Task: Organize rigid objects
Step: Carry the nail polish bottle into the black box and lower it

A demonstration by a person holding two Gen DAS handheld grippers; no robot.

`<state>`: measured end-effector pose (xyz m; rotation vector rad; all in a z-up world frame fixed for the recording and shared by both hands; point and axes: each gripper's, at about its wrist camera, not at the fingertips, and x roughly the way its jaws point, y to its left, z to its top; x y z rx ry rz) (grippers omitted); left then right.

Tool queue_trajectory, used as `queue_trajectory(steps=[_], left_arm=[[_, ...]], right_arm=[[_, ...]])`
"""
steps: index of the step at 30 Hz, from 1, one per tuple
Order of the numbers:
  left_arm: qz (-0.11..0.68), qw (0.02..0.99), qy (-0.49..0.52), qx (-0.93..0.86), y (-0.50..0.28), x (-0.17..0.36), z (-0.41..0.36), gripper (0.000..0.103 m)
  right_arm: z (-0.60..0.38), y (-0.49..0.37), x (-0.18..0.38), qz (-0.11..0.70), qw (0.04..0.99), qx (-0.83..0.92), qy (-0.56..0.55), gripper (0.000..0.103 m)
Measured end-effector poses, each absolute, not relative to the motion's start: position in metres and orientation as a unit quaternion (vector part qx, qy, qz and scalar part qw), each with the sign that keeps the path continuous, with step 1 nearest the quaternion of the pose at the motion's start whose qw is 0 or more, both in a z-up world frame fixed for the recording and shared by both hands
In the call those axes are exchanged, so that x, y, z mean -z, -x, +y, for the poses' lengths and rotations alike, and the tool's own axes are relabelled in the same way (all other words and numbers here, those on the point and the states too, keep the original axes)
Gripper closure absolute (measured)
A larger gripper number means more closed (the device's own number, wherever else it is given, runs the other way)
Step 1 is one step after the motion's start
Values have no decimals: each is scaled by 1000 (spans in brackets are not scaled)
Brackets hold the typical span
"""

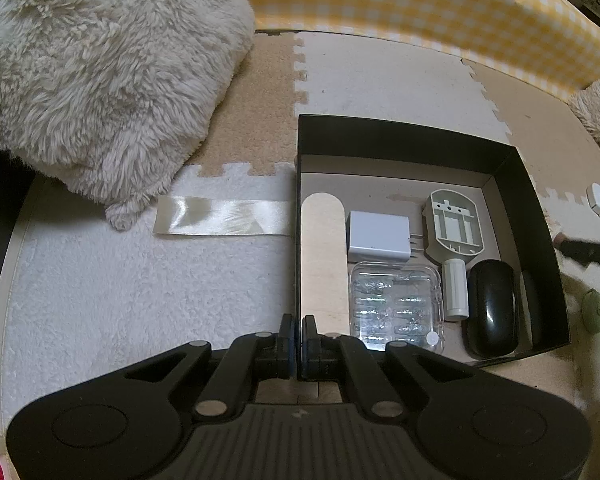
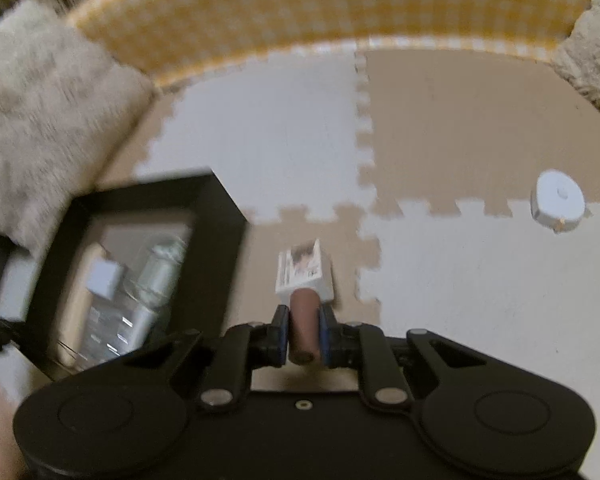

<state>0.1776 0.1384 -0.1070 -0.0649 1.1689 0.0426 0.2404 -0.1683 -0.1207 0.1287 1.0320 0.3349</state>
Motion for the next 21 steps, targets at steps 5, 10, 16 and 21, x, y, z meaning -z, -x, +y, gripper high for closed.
queue_trajectory(steps=[5, 10, 16, 21], left_arm=[[551, 833, 30, -20, -178, 107, 138, 100], [551, 833, 31, -20, -178, 107, 139, 100], [551, 833, 30, -20, -178, 107, 139, 100], [551, 834, 31, -19, -178, 107, 139, 100]], right_arm=[[-162, -231, 96, 460, 863, -182, -100, 87], [-162, -223, 76, 429, 879, -179, -103, 87], [-160, -217, 43, 378, 892, -216, -125, 87], [-118, -227, 42, 382, 874, -278, -114, 87]])
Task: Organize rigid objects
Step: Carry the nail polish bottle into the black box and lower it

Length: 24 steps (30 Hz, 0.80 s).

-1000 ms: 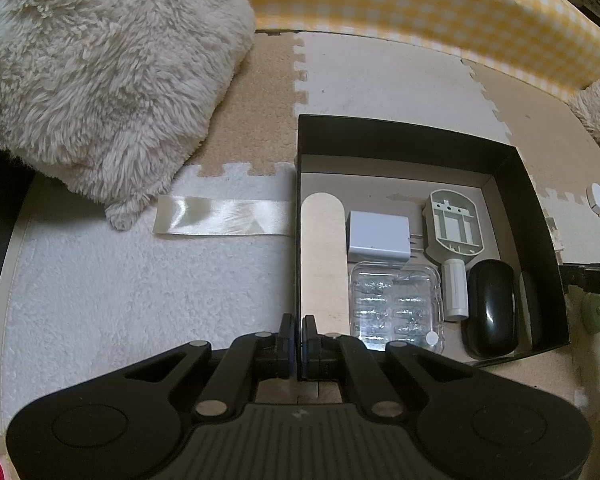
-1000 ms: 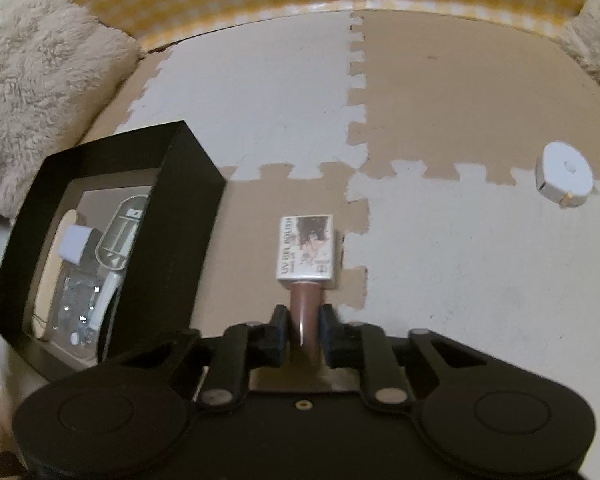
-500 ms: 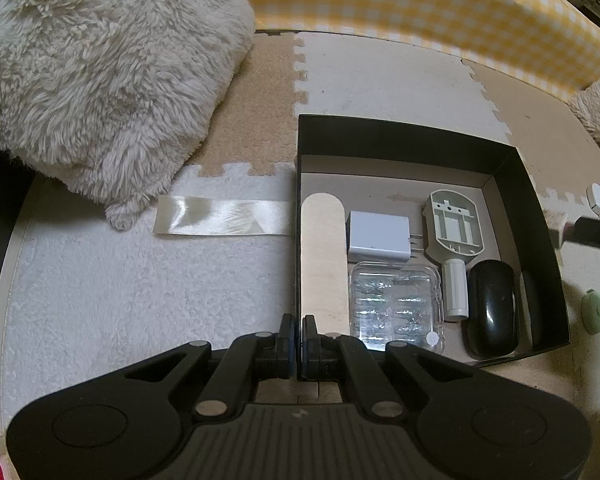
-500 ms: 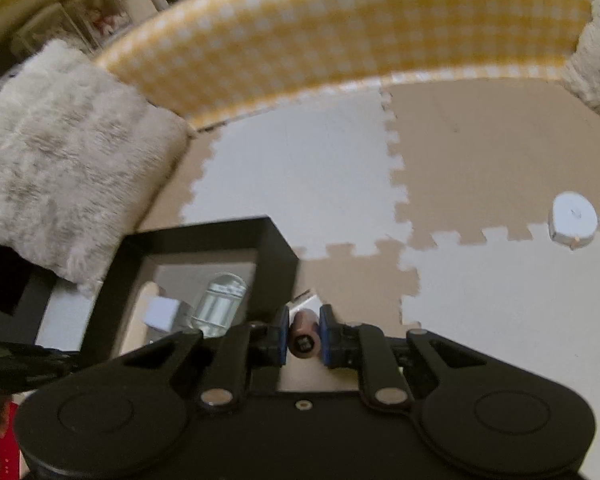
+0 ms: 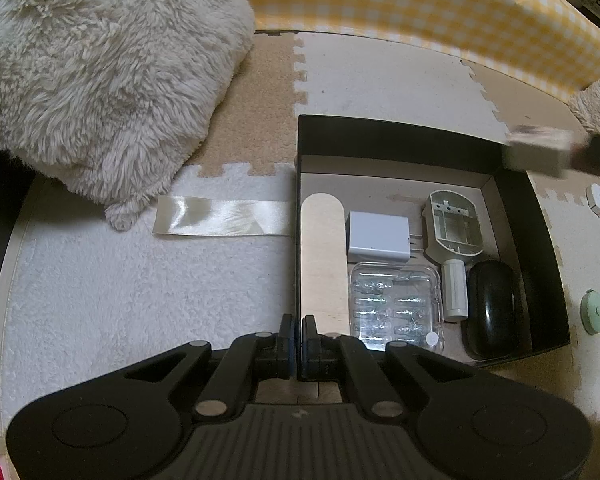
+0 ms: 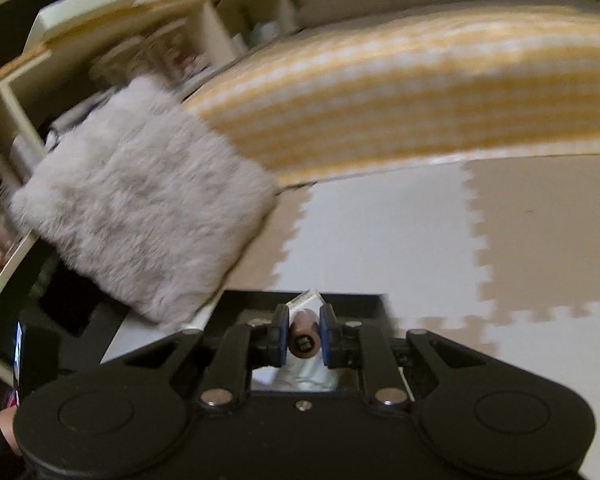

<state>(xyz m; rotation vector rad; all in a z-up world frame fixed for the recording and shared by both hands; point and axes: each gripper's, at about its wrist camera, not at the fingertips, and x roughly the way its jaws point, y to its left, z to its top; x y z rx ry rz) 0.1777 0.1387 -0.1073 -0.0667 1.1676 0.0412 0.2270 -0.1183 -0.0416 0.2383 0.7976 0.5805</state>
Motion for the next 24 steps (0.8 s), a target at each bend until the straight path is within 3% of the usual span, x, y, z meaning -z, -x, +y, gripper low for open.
queue_trajectory(steps=[9, 16, 22, 24], left_arm=[[550, 834, 42, -17, -177, 107, 141, 100], [550, 834, 50, -14, -177, 107, 144, 100], [550, 833, 48, -14, -176, 107, 143, 100], [550, 833, 48, -14, -177, 107, 143, 100]], right_arm=[[-41, -268, 89, 435, 828, -329, -131, 87], [-18, -293, 116, 458, 820, -334, -83, 87], [-33, -310, 123, 468, 828, -294, -92, 79], [-37, -309, 123, 469, 830, -288, -91, 68]])
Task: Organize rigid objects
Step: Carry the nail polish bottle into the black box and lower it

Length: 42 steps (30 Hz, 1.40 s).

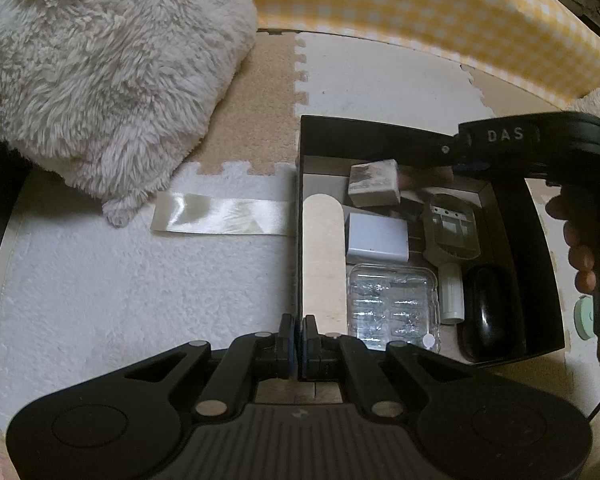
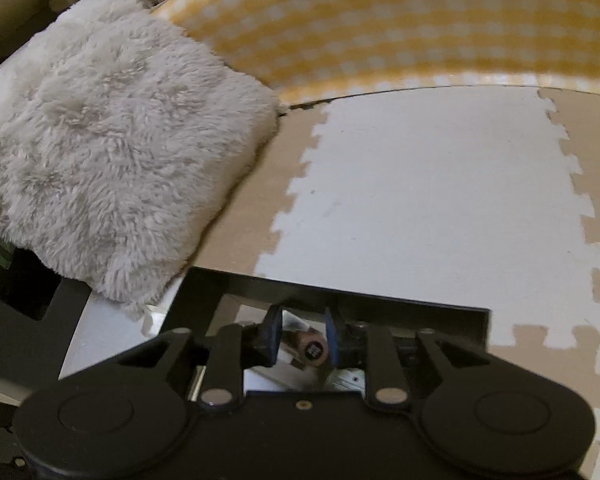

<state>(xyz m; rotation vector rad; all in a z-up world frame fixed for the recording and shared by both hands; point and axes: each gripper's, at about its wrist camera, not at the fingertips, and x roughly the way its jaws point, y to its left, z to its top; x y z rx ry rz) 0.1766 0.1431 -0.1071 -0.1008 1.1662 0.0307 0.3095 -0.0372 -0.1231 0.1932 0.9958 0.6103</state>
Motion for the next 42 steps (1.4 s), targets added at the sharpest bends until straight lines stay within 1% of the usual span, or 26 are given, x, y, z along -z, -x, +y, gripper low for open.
queue_trajectory(steps=[2, 4, 5, 6, 8, 10, 11, 12, 13, 15, 18, 24, 32, 38, 39, 40, 42], left_arm=[[550, 834, 47, -14, -176, 107, 143, 100], [550, 834, 47, -15, -176, 107, 143, 100], [550, 834, 48, -15, -176, 107, 143, 100], [550, 834, 47, -15, -176, 107, 143, 100], [550, 834, 47, -14, -176, 107, 143, 100], [550, 834, 47, -14, -177, 108, 144, 100], [550, 834, 47, -14, -177, 108, 144, 100], [550, 834, 47, -14, -177, 108, 144, 100], [550, 834, 47, -14, -177, 108, 144, 100], [550, 834, 46, -14, -177, 108, 144, 100], [550, 834, 47, -14, -177, 107, 144, 100], [550, 834, 49, -14, -176, 107, 144, 100], [550, 834, 49, -14, -176, 107, 144, 100], [550, 834, 45, -15, -176, 107, 143, 100], [550, 834, 45, -15, -176, 107, 144, 100], [550, 834, 46, -15, -176, 107, 144, 100], [550, 834, 46, -14, -176, 107, 144, 100]], right_arm=[[-41, -308, 123, 473, 831, -280, -89, 56], [-44, -305, 120, 469, 832, -280, -95, 54], [-44, -304, 119, 468, 833, -279, -94, 48], [-44, -303, 117, 468, 835, -276, -90, 45], [-44, -300, 113, 467, 837, -275, -77, 45], [-43, -296, 110, 476, 834, -273, -58, 54], [-42, -295, 109, 481, 832, -272, -48, 68], [-42, -294, 109, 489, 830, -268, -35, 77], [-41, -293, 108, 492, 829, -264, -26, 79], [-38, -290, 109, 495, 826, -268, 3, 86], [-32, -289, 112, 489, 832, -260, 33, 94], [-27, -298, 117, 472, 846, -247, 13, 95], [-29, -296, 114, 482, 839, -252, 8, 95], [-38, -295, 117, 490, 844, -218, 13, 91], [-38, -295, 121, 495, 843, -209, 21, 92], [-38, -295, 124, 499, 841, -207, 23, 95], [-35, -291, 126, 493, 842, -218, 31, 87]])
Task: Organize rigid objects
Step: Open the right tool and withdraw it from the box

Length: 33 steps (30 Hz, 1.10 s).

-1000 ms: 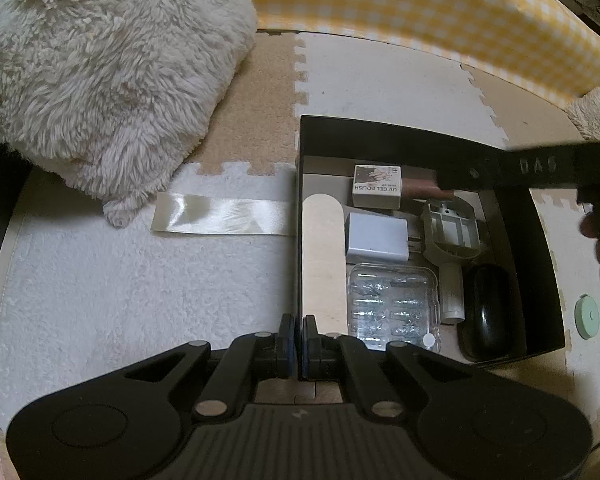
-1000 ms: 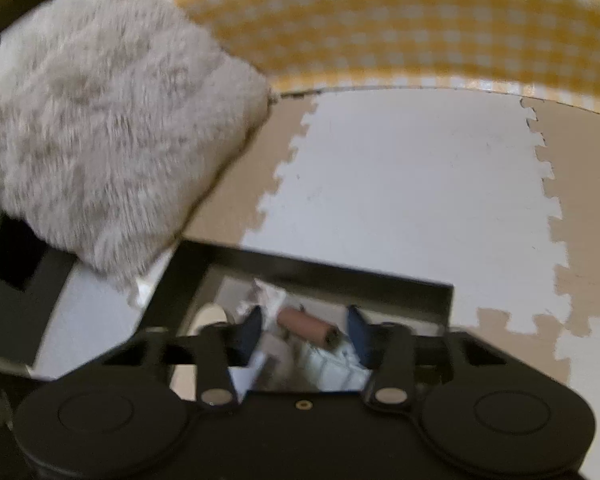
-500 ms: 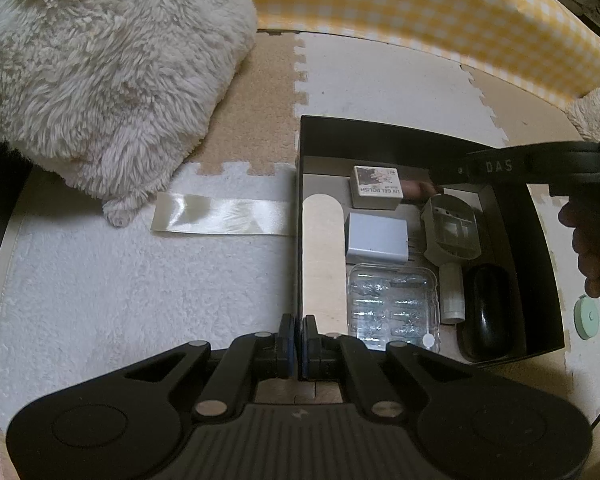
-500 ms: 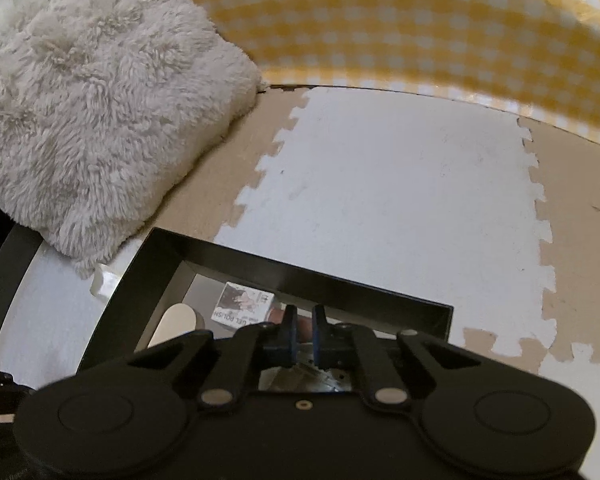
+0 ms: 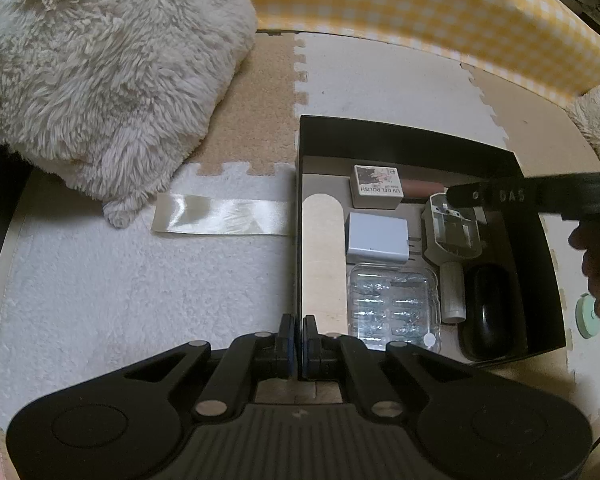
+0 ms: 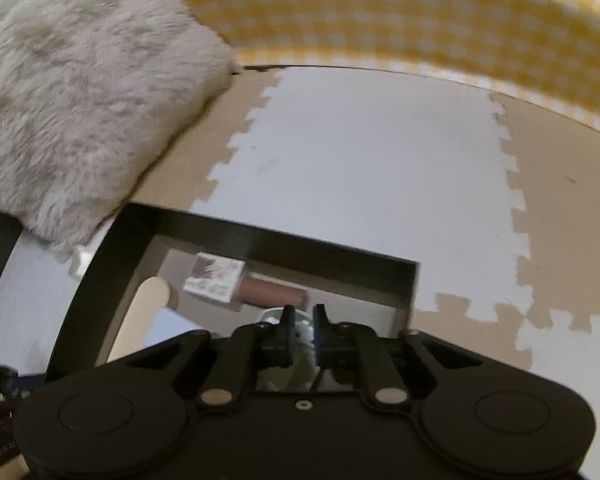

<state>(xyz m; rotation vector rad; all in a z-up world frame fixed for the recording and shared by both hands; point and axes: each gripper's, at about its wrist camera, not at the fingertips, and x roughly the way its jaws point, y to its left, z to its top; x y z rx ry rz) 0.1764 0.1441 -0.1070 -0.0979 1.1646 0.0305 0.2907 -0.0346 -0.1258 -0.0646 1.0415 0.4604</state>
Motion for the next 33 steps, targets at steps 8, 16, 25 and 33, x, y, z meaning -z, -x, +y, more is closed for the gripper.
queue_trajectory(steps=[8, 16, 25, 33], left_arm=[[549, 834, 45, -15, -176, 107, 144, 100], [550, 834, 42, -16, -177, 107, 143, 100], [549, 834, 41, -16, -177, 107, 142, 100], [549, 834, 40, -16, -177, 107, 143, 100]], right_arm=[[-24, -279, 128, 513, 817, -263, 12, 88], [-23, -271, 128, 524, 803, -284, -12, 89], [-16, -261, 120, 524, 793, -311, -18, 89], [-37, -248, 87, 496, 809, -316, -25, 70]])
